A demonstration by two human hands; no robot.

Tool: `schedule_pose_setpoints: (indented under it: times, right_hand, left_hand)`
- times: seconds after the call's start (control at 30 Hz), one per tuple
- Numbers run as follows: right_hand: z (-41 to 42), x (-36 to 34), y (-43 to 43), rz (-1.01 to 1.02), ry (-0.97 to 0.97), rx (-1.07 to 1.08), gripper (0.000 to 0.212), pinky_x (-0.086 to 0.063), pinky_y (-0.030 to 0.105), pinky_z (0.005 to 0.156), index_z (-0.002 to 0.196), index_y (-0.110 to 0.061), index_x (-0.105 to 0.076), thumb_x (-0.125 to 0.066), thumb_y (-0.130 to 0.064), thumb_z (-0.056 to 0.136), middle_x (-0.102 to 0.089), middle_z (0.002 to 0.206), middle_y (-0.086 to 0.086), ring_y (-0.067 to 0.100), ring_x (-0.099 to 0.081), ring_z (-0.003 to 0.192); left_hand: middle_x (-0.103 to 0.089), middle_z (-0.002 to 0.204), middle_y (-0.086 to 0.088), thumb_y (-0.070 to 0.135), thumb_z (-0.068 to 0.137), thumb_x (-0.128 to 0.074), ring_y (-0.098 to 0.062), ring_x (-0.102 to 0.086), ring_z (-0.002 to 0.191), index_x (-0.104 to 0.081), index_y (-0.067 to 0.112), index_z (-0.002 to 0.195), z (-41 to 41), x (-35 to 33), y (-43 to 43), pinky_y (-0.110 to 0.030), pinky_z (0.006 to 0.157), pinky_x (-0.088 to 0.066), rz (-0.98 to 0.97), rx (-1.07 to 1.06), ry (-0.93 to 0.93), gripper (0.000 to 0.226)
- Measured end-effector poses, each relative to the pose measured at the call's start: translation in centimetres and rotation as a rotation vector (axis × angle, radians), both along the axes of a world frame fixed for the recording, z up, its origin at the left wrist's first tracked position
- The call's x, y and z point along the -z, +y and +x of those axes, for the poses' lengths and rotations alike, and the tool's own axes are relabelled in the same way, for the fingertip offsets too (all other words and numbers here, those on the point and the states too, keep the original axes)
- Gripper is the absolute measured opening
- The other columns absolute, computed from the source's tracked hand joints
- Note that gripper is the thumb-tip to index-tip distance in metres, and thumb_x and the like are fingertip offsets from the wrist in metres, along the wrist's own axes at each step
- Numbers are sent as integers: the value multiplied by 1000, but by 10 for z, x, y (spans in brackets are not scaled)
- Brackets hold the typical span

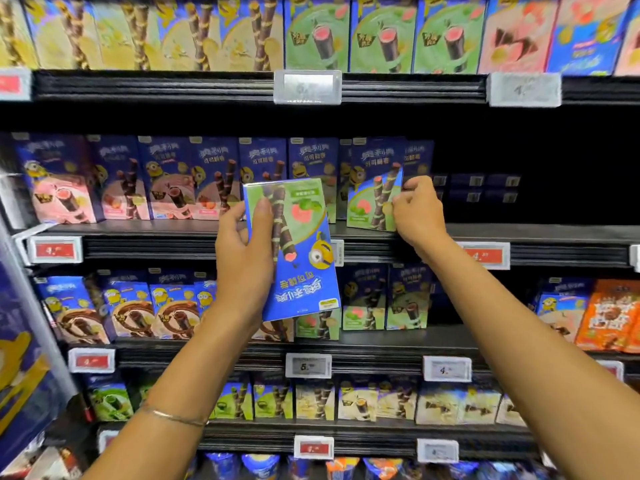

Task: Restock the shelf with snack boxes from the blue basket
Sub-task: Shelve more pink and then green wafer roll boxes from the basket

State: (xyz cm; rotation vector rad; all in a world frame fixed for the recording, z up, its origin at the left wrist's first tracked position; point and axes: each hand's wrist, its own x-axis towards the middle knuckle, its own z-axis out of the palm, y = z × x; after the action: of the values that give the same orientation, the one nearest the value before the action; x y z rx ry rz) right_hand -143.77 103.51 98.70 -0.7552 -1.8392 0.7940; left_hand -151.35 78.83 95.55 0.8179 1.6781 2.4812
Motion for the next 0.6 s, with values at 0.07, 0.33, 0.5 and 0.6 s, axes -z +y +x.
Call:
schedule_pose_setpoints:
  times: [0.07,0.33,0.5,0.6]
  right_hand:
    - [-2,-1,0,32,-54,19,16,-40,31,65,110,-21,-40,-50,-14,100,-59,101,4,20,-56,81]
    - [-12,-4,-9,91,-186,93,22,-53,53,86,122,-12,-41,-49,-18,103,-60,118,17,38,-60,102]
    - [-18,-5,-8,130,-200,103,16,-51,48,80,106,-18,-36,-51,-19,102,-58,118,17,36,-58,97]
    - [-21,-4,-4,148,-227,118,16,-53,51,83,104,-19,-39,-54,-22,101,-59,118,16,37,-59,100]
  left_hand:
    - [-77,96,2,44,107,-53,-9,-78,74,-54,5,134,0,0,1,-20,54,-55,8,3,-5,46]
    - [-80,87,5,46,107,-53,-12,-78,72,-55,8,128,0,-1,0,-24,52,-57,9,61,-34,43]
    - [-76,119,-15,53,104,-56,-22,-80,86,-56,12,135,-5,-2,-2,-38,66,-64,-4,80,-93,52]
    - [-74,124,-16,53,104,-56,-20,-80,84,-56,13,137,-7,-1,-3,-34,60,-62,7,80,-110,52]
